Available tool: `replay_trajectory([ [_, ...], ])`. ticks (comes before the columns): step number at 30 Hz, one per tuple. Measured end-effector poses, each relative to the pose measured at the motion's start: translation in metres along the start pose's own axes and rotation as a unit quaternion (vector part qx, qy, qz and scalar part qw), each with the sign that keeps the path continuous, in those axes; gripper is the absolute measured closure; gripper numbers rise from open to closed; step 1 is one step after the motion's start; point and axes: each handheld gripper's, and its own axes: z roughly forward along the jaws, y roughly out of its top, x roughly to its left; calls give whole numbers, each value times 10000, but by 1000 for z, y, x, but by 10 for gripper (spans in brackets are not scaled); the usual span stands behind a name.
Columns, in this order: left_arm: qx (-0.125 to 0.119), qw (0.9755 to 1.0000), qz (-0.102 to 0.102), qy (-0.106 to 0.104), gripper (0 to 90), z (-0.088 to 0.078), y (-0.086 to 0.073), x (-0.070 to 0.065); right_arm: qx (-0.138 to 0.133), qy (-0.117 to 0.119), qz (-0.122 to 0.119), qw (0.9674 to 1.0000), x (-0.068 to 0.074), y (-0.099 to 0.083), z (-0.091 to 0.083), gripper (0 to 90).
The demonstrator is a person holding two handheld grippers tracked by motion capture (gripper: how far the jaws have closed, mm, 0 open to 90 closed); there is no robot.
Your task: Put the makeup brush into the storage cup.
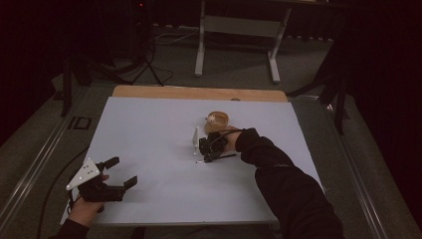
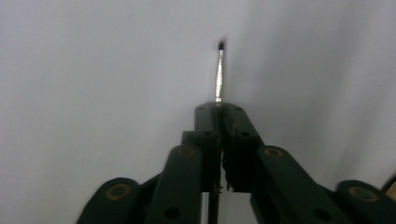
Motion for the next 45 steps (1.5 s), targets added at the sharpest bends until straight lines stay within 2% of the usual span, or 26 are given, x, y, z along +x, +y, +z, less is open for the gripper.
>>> replay_trajectory([
  [5, -12, 10000, -15, 10, 5, 0, 0, 0, 31, -39, 141, 9999, -1, 0, -3, 854],
  [7, -9, 10000, -14, 9, 5, 0, 0, 0, -53, -44, 438, 9990, -2, -2, -6, 854],
  [9, -1, 10000, 3, 4, 5, 0, 0, 0, -135, -172, 567, 9982, -3, -4, -11, 854],
  [10, -4, 10000, 2, 3, 5, 0, 0, 0, -185, -161, 679, 9974, -3, -5, -14, 854],
  [12, -10, 10000, 0, -7, 5, 0, 0, 0, -300, -288, 708, 9966, -3, -7, -19, 854],
  [13, -13, 10000, 2, -10, 5, 0, 0, 0, -351, -203, 747, 9964, -3, -8, -20, 854],
  [15, -11, 10000, 4, -14, 5, 0, 0, -1, -337, -105, 1297, 9909, -6, -9, -23, 855],
  [16, -9, 10000, 4, -12, 5, 0, 0, -1, -390, -47, 1355, 9900, -6, -11, -24, 855],
  [17, -8, 10000, 10, -9, 5, 0, 0, -1, -386, -109, 1325, 9904, -6, -12, -25, 855],
  [19, -14, 10000, -3, -7, 5, 0, 0, 0, -396, -95, 1575, 9867, -6, -14, -28, 855],
  [22, -4, 10000, -2, -5, 5, 0, 0, 0, -465, -140, 1804, 9824, -4, -18, -33, 855],
  [25, -5, 10000, 1, -8, 5, 1, 0, -1, -579, -200, 1869, 9805, -1, -22, -38, 855],
  [30, -19, 10000, 16, -3, 5, 0, 1, -1, -825, -338, 2083, 9740, 6, -29, -48, 855],
  [32, -21, 10000, 9, 1, 5, 0, 1, -1, -880, -408, 2100, 9729, 7, -31, -50, 855],
  [33, -9, 10000, -5, -1, 5, 1, 0, -1, -1008, -453, 2165, 9700, 10, -34, -56, 855],
  [38, -11, 10000, -48, -7, 5, 2, 0, 0, -1216, -680, 2413, 9604, 14, -48, -66, 855],
  [39, 1, 10000, -49, -10, 5, 2, -1, 0, -1257, -689, 2451, 9588, 15, -51, -67, 855],
  [43, 12, 10000, -70, -22, 5, 3, -1, 0, -1516, -945, 2587, 9493, 19, -63, -69, 855],
  [45, 2, 10000, -93, -35, 6, 3, -2, 0, -1645, -966, 2659, 9449, 21, -69, -70, 855],
])
